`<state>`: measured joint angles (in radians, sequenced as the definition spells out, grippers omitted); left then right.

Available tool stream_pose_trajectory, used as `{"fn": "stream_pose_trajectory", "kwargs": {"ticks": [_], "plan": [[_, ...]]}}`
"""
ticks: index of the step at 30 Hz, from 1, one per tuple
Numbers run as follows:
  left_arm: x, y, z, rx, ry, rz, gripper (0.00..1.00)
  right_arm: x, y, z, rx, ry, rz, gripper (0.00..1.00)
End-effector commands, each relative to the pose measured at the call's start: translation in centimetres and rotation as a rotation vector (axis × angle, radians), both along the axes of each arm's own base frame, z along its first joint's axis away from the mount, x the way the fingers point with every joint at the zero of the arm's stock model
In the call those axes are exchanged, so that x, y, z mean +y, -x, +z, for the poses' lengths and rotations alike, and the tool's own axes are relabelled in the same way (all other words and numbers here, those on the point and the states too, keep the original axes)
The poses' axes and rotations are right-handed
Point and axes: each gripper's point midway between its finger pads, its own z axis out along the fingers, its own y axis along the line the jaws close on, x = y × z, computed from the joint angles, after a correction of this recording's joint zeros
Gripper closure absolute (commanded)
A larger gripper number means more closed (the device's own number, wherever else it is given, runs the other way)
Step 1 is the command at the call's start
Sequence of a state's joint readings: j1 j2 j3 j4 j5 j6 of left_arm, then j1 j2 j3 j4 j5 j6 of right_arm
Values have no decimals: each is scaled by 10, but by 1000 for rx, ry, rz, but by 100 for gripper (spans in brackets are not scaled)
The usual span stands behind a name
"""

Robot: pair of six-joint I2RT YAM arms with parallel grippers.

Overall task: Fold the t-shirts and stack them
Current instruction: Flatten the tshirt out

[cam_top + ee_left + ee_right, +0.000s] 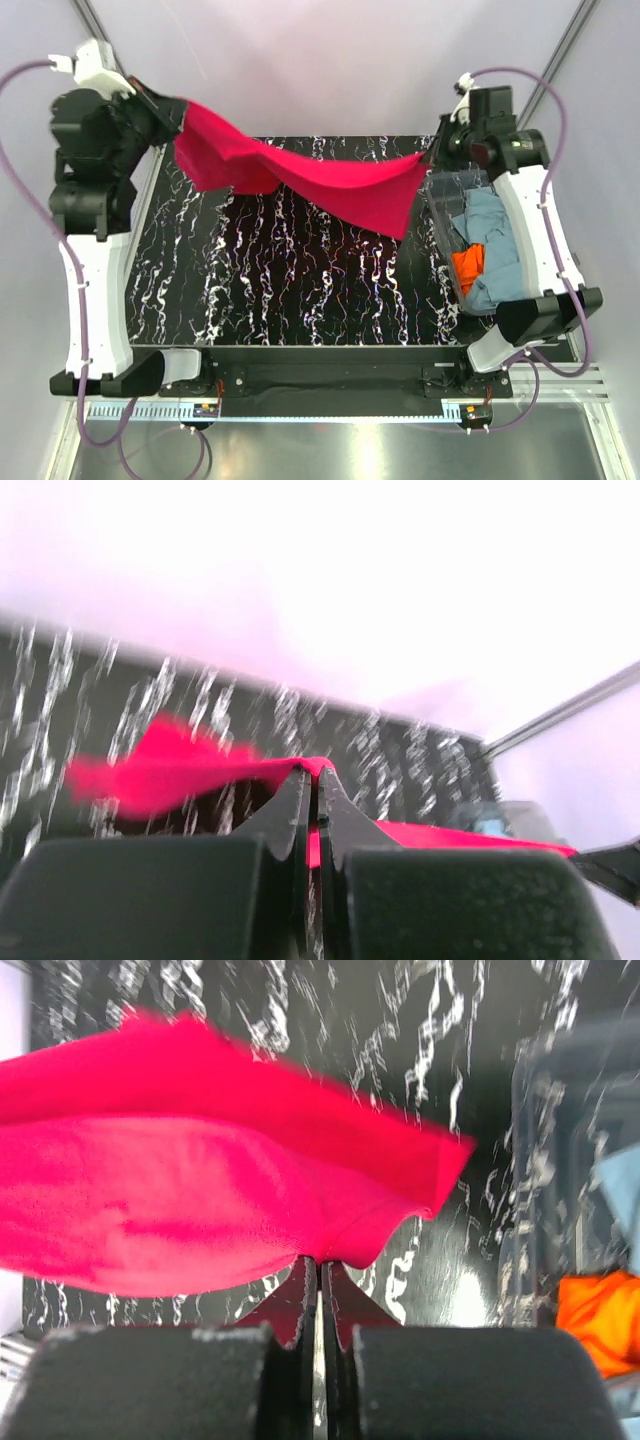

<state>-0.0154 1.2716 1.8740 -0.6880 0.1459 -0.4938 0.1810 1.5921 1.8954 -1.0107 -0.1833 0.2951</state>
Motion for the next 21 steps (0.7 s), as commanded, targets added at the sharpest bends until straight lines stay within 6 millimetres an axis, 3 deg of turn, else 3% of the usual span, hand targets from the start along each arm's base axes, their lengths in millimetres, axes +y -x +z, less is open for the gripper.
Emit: {"fn": "stream_pose_trajectory", "kwargs": {"ticks": [1,3,4,6,9,13,16,19,21], "plan": [[-7,53,93,-282,-116,-29,100,-11,30,63,-156,34,23,100],[-8,75,113,-353,-149,-24,100,-11,45,86,-226,25,44,100],[-7,98,128,-415,-181,-23,100,-10,63,104,-282,7,69,100],[-1,135,145,-496,-204,0,100,-6,79,114,-328,-22,103,100],[8,181,160,-588,-250,16,100,3,129,142,-435,-94,193,100],[25,229,178,-674,-241,51,100,0,174,166,-559,-136,210,100],[33,244,187,-709,-221,64,100,-4,197,185,-637,-163,203,100],[35,230,188,-689,-231,88,100,-2,194,189,-654,-186,192,100],[30,199,183,-633,-255,110,100,-2,180,182,-635,-195,170,100]]}}
